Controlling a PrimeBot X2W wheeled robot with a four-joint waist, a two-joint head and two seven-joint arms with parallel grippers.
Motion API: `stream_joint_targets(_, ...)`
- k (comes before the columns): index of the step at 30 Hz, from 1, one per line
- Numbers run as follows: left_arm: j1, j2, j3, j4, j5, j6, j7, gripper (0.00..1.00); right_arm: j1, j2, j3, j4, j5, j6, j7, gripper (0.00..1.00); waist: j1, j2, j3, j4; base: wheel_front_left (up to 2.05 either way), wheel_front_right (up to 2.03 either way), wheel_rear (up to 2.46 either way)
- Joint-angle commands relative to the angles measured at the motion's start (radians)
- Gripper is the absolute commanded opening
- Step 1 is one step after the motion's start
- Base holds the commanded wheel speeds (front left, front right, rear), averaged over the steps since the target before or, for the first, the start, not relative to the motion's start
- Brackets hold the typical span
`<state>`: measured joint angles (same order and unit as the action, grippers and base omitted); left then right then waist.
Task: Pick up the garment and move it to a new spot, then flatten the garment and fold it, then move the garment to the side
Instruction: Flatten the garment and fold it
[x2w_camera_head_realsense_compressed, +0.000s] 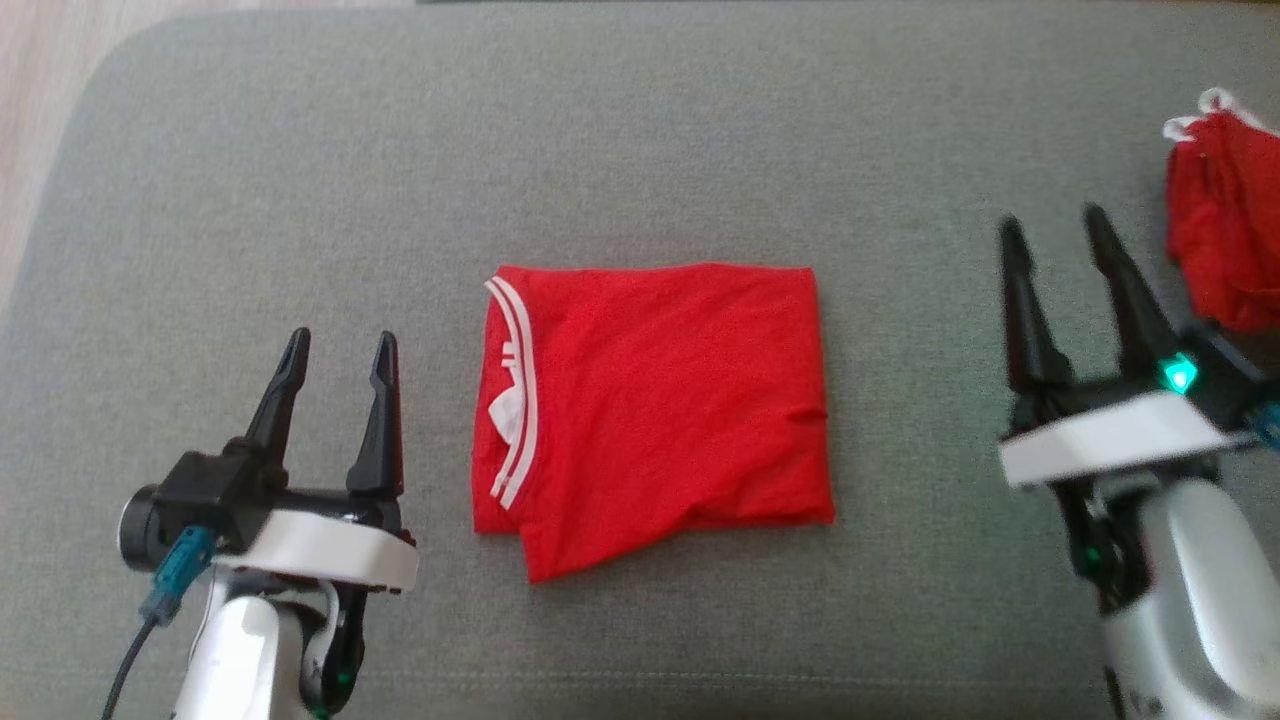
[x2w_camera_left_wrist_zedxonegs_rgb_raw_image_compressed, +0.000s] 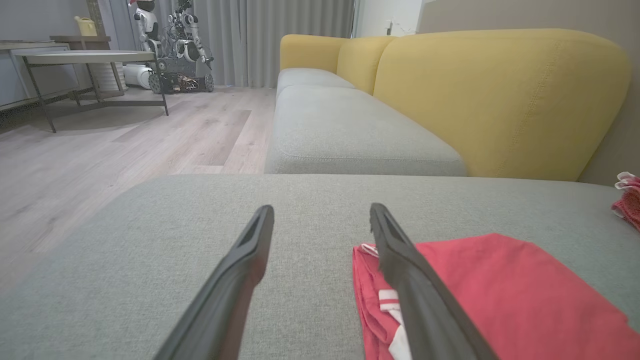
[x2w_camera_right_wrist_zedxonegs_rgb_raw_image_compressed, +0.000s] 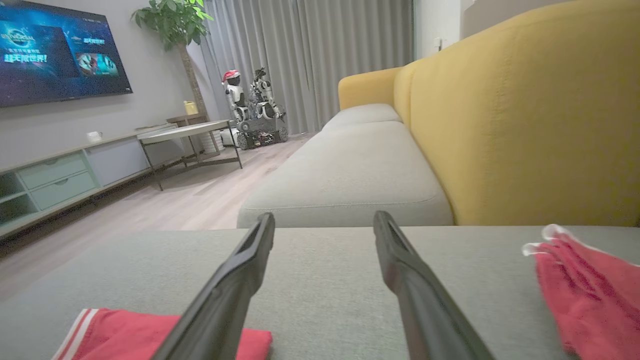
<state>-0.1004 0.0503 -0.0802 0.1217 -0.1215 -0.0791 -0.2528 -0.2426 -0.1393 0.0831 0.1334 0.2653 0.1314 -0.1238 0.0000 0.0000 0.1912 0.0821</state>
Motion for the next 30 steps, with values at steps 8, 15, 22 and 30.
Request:
stream_joint_targets(8,0.031,0.033,0.05,-0.029,0.01,0.002,-0.009,1.0,0.152,0.02,-0.06,-0.176,-0.067,-0.001,0.062,1.0,0.0,0.0,-0.06,-0.027,0.0,0.0,0.0)
stream_joint_targets(15,0.072,0.045,0.047,-0.025,0.011,0.005,-0.002,1.0,0.217,0.04,-0.079,-0.212,-0.081,-0.001,0.092,1.0,0.0,0.0,-0.104,-0.034,0.0,0.0,0.0)
stream_joint_targets(22,0.123,0.048,0.045,-0.038,-0.001,0.012,0.023,1.0,0.267,0.048,-0.077,-0.22,-0.087,-0.001,0.109,1.0,0.0,0.0,-0.153,-0.037,0.0,0.0,0.0)
stream_joint_targets(30,0.158,0.055,0.042,-0.054,-0.01,0.018,0.044,1.0,0.295,0.047,-0.074,-0.224,-0.088,-0.001,0.123,1.0,0.0,0.0,-0.185,-0.031,0.0,0.0,0.0)
